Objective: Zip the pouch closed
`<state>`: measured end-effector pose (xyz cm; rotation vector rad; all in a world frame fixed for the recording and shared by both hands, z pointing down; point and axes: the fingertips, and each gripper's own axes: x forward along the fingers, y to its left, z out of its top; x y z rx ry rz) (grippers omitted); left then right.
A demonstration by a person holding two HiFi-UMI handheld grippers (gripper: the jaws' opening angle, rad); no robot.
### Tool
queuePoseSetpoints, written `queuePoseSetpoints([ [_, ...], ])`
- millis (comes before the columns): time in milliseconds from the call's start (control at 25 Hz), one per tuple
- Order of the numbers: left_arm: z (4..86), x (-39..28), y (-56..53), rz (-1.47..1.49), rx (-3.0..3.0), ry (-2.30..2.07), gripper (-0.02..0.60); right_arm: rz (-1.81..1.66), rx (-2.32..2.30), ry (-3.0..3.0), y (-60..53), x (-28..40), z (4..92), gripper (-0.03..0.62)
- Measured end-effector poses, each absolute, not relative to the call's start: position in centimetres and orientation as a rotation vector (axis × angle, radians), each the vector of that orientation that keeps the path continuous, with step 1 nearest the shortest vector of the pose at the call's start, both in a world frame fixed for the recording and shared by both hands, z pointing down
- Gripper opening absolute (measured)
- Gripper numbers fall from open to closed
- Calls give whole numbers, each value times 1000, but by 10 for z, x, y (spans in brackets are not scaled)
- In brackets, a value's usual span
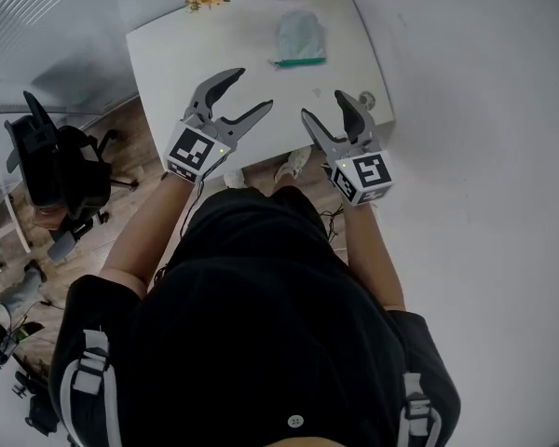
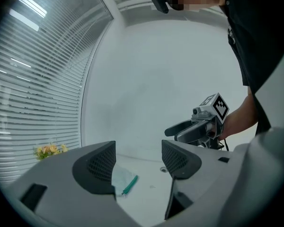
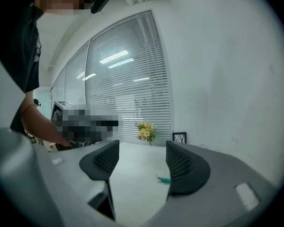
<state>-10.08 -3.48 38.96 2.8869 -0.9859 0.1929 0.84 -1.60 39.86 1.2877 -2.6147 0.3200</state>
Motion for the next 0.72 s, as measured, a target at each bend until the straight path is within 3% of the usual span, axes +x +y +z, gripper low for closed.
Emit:
queuePoseSetpoints([
  [720,417,-24,-118,432,2735,-1276,305,418,885,-2715,-133,77,452,319],
])
